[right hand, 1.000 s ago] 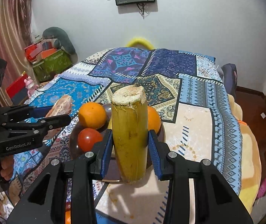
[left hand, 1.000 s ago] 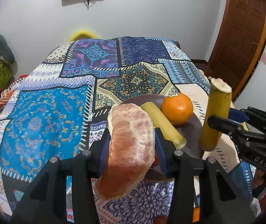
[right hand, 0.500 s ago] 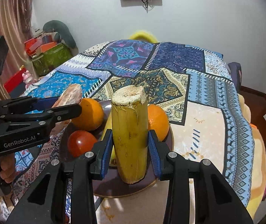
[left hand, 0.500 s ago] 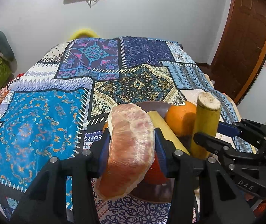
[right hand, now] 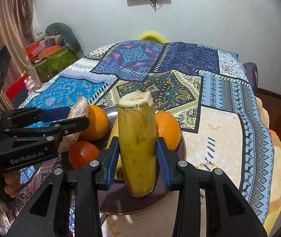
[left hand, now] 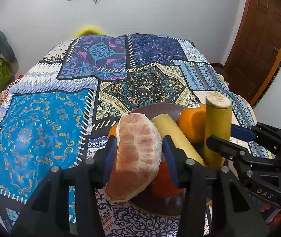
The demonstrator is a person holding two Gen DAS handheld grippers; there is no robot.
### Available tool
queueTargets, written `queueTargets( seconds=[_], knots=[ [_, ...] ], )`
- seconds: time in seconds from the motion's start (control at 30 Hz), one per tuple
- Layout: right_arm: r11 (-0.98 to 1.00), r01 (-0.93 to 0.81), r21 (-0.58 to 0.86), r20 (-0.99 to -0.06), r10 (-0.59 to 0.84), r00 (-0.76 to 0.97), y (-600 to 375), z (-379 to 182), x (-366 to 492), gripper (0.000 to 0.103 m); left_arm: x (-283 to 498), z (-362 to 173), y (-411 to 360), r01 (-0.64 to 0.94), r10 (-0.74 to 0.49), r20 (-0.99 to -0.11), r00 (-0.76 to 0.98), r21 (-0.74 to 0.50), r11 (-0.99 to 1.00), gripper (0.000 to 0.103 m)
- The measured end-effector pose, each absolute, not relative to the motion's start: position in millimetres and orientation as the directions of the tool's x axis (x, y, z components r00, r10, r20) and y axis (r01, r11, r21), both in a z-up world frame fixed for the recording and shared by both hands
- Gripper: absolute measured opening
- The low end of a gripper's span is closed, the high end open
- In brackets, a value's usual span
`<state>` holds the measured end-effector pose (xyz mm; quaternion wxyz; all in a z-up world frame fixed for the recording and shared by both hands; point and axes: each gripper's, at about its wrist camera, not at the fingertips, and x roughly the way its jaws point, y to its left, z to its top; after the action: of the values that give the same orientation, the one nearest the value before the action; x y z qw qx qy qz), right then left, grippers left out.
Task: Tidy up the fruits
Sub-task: 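Lower the cylinder upright and the pomelo segment onto the plate, open both tools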
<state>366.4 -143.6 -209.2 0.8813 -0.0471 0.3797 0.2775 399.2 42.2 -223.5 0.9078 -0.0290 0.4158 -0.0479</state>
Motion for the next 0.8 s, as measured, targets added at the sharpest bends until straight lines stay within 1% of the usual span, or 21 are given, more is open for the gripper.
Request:
queueTargets(
  seconds=[0.03, 0.1, 0.33, 0.47, 0.8],
  knots=[
    [0.840, -0.527, 0.130, -0.698, 0.455, 0.553, -144, -209, 367, 0.035, 398, -222, 42, 0.060, -0.109, -0.751, 0.651, -0.092, 0.994, 0.054],
    [0.836, -0.531, 0.137, -0.702, 0.460, 0.544, -144, -209, 365, 0.035, 395, -218, 42, 0.057, -0.105, -0.746, 0.657, -0.090, 0.994, 0.058],
    [0.844, -0.524, 0.117, -0.709, 0.440, 0.551, -149, -204, 356, 0.036, 376, -200, 41, 0.072, -0.096, -0.739, 0.667, -0.065, 0.995, 0.059],
    [0.850, -0.513, 0.117, -0.702, 0.437, 0.563, -156, -194, 344, 0.042, 357, -189, 40, 0.078, -0.082, -0.738, 0.670, -0.040, 0.996, 0.059],
    [0.855, -0.506, 0.110, -0.681, 0.436, 0.589, -166, -167, 302, 0.043, 301, -165, 43, 0.080, -0.065, -0.733, 0.678, -0.015, 0.997, 0.066]
  ],
)
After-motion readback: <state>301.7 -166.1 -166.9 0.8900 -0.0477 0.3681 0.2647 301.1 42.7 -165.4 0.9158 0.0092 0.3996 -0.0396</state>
